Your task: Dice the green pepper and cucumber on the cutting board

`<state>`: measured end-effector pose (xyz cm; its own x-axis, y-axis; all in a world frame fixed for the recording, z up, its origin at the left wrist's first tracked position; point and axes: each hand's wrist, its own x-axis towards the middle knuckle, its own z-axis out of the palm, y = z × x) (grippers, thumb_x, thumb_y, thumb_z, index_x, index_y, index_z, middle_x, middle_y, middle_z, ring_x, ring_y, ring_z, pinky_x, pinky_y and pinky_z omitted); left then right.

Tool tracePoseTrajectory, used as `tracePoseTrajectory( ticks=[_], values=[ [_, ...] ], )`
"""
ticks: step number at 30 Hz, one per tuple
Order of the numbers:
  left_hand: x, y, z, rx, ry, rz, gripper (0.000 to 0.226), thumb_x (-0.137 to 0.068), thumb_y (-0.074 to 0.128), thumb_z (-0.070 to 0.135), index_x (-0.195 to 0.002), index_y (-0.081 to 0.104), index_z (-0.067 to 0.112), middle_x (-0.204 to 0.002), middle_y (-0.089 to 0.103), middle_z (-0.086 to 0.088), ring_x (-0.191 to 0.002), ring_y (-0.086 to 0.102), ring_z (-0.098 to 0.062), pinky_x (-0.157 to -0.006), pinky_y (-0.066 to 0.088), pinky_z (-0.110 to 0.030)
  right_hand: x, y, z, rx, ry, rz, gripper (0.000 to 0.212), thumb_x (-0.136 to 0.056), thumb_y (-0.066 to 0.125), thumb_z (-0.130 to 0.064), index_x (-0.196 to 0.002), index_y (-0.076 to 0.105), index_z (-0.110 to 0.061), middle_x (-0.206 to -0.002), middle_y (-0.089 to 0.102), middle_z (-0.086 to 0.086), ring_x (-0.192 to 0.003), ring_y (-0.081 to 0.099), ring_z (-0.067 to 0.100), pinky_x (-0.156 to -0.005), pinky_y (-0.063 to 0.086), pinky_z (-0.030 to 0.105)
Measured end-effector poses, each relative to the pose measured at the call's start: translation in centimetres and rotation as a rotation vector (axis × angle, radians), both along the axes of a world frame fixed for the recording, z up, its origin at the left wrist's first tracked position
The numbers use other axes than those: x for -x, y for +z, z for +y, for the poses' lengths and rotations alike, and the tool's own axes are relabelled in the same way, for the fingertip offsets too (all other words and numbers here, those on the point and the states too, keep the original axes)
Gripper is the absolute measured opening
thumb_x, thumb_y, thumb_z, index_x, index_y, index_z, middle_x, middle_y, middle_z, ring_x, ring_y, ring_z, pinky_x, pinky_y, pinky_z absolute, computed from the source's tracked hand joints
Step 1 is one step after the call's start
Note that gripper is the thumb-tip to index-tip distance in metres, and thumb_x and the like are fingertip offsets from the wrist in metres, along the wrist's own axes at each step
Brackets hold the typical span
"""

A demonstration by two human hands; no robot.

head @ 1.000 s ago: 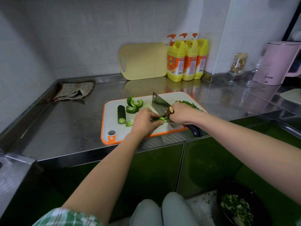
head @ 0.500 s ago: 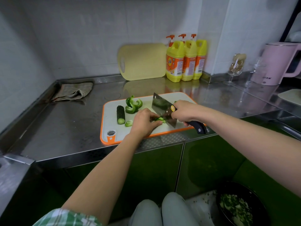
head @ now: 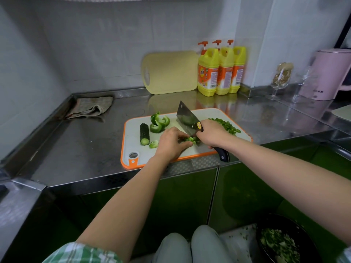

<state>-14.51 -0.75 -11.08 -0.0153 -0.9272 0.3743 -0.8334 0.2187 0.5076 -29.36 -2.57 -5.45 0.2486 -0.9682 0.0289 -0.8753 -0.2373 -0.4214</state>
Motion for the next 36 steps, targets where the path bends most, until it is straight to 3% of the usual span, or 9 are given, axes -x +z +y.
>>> tracePoseTrajectory(
  ticks=[5, 14, 20, 25, 32, 36],
  values=[
    [0.0, -0.1, 0.1, 0.008, 0.024, -0.014, 0.036, -0.079, 0.076, 0.039, -0.107, 0.073, 0.017, -0.102, 0.066, -0.004, -0.096, 0.057, -0.021, -0.084, 0.047, -0.033, 1.3, 1.6, 1.0, -0.046, 0.027, -0.069, 0.016, -0.094, 0.044, -0.009, -0.078, 0.045, -0.011, -0.069, 0.056, 0.011, -0.044, 0.056, 0.021, -0.041, 0.037, 0.021],
    [0.1, 0.0, 0.1, 0.010, 0.029, -0.029, 0.035, -0.081, 0.075, 0.038, -0.108, 0.073, 0.017, -0.101, 0.065, -0.005, -0.096, 0.056, -0.022, -0.084, 0.046, -0.034, 1.8, 2.9, 2.2, -0.155, 0.044, 0.106, 0.008, -0.088, 0.042, -0.006, -0.086, 0.050, -0.007, -0.082, 0.067, 0.021, -0.044, 0.055, 0.021, -0.042, 0.039, 0.019],
    [0.1, 0.1, 0.1, 0.008, 0.022, -0.020, 0.033, -0.080, 0.076, 0.038, -0.106, 0.074, 0.017, -0.098, 0.064, -0.004, -0.094, 0.057, -0.021, -0.083, 0.048, -0.035, 1.4, 2.3, 1.7, -0.160, 0.045, 0.120, 0.010, -0.086, 0.041, -0.002, -0.086, 0.051, -0.004, -0.066, 0.060, 0.018, -0.047, 0.056, 0.027, -0.047, 0.042, 0.024],
    [0.1, 0.1, 0.1, 0.012, 0.015, -0.034, 0.033, -0.080, 0.075, 0.039, -0.106, 0.075, 0.018, -0.098, 0.064, -0.002, -0.092, 0.055, -0.018, -0.081, 0.048, -0.034, 0.9, 2.2, 1.3, -0.157, 0.038, 0.094, 0.012, -0.087, 0.042, 0.000, -0.084, 0.054, -0.002, -0.054, 0.056, 0.015, -0.041, 0.052, 0.024, -0.043, 0.039, 0.021],
    [0.2, 0.2, 0.1, 0.023, 0.005, -0.038, 0.029, -0.081, 0.072, 0.041, -0.099, 0.074, 0.019, -0.094, 0.063, -0.003, -0.090, 0.055, -0.019, -0.079, 0.046, -0.032, 0.2, 0.5, 0.6, -0.045, 0.008, 0.036, 0.007, -0.090, 0.046, -0.008, -0.085, 0.051, -0.007, -0.074, 0.063, 0.015, -0.046, 0.060, 0.023, -0.043, 0.040, 0.024],
    [0.3, 0.3, 0.3, 0.007, 0.027, -0.009, 0.027, -0.085, 0.065, 0.043, -0.096, 0.075, 0.021, -0.093, 0.063, -0.002, -0.090, 0.054, -0.018, -0.076, 0.045, -0.030, 0.9, 0.3, 0.6, -0.046, 0.014, -0.042, 0.013, -0.092, 0.047, -0.010, -0.080, 0.048, -0.009, -0.070, 0.057, 0.012, -0.047, 0.062, 0.024, -0.042, 0.039, 0.023]
  ],
)
